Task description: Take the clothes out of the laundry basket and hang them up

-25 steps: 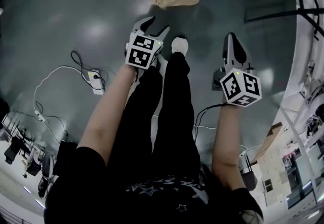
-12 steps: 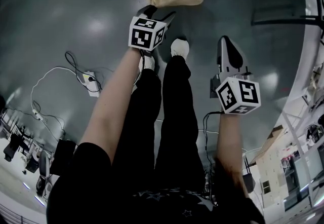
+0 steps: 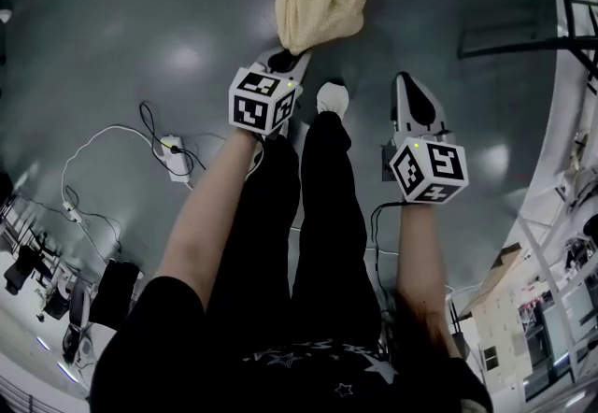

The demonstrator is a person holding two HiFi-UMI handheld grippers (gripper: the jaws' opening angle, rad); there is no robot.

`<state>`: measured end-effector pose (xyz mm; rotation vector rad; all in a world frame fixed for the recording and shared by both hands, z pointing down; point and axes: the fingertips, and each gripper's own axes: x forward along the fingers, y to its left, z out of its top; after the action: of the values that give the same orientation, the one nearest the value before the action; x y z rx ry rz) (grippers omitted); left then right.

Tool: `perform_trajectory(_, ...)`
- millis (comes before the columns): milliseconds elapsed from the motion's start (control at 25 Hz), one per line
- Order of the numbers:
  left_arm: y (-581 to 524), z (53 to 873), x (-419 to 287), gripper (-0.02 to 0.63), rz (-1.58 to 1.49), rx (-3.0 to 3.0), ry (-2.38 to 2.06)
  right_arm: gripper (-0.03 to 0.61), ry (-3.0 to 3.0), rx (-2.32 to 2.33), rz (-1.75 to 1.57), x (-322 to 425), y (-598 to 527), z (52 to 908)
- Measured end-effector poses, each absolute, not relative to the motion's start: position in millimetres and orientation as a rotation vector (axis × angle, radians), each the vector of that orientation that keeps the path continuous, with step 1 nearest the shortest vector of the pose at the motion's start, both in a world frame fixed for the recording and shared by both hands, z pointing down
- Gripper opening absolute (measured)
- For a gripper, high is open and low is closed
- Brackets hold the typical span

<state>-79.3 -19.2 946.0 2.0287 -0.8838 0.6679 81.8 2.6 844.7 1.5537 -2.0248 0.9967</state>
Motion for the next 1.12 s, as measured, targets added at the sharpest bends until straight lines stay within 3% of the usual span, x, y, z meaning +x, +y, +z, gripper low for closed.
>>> perform_trajectory(520, -46.0, 746.3, -97.2, 0.03, 0.398, 1.968, -0.929, 0.009, -1.996, 1.413, 0.943, 65.4, 4.9, 793.2)
perform_trajectory(1120, -65.2, 623.6, -83.0, 0.029, 0.302, 2.086, -0.854, 0.026, -1.982, 1.311, 0.77, 35.7, 3.0, 803.8)
